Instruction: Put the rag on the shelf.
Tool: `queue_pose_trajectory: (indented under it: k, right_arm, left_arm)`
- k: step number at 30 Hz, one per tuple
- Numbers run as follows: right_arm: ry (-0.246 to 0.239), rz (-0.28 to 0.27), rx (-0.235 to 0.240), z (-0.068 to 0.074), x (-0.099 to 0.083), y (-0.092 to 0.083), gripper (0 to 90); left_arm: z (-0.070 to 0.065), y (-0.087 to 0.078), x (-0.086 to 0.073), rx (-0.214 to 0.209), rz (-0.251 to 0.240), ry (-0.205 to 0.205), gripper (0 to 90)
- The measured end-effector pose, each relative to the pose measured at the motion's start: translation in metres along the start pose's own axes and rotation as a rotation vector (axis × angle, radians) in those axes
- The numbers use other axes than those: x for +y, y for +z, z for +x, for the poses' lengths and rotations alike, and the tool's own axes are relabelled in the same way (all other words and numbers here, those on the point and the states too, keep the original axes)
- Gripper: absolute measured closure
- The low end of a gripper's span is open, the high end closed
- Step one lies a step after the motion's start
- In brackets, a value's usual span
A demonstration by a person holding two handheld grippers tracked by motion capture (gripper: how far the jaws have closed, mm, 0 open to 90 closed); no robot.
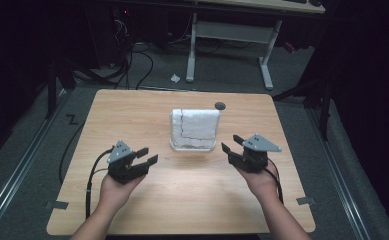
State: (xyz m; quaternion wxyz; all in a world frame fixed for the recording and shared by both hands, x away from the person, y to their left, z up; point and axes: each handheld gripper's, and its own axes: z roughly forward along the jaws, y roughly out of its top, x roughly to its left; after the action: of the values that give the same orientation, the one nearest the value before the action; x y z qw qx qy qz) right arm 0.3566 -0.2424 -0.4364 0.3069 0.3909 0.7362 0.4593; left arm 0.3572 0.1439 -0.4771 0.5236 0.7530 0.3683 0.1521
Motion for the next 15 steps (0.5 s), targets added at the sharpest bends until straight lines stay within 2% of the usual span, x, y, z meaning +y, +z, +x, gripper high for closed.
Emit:
queue_pose_trajectory:
  k: [2, 5, 7, 8, 10, 12, 13, 15]
  right_arm:
    - [-0.003, 0.009, -0.002, 0.006, -0.014, -0.005, 46.2]
    - [0.008, 0.045, 0.005, 0.014, -0.036, -0.011, 45.6]
    - [0.013, 0.092, 0.016, 0.018, -0.053, -0.013, 44.2]
    - [0.009, 0.12, 0.014, 0.021, -0.062, -0.015, 43.4]
    - [0.011, 0.135, -0.004, 0.023, -0.075, -0.018, 43.1]
    - [0.046, 0.136, -0.024, 0.024, -0.095, -0.026, 46.3]
    - [0.061, 0.16, -0.01, 0.023, -0.097, -0.026, 44.1]
    - [0.047, 0.155, -0.022, 0.021, -0.097, -0.027, 44.2]
  left_arm:
    - [-0.003, -0.002, -0.016, -0.011, 0.036, -0.005, 50.1]
    - [-0.008, -0.005, -0.037, -0.002, 0.094, 0.011, 48.1]
    - [-0.013, -0.01, -0.048, -0.008, 0.102, 0.017, 46.9]
    - [-0.015, -0.012, -0.051, -0.003, 0.105, 0.021, 46.8]
    - [-0.018, -0.013, -0.057, -0.014, 0.122, 0.01, 46.8]
    - [-0.019, -0.013, -0.057, -0.019, 0.134, 0.008, 47.1]
    - [-0.019, -0.012, -0.056, -0.018, 0.131, 0.013, 47.0]
    - [-0.018, -0.01, -0.056, -0.022, 0.133, 0.002, 46.6]
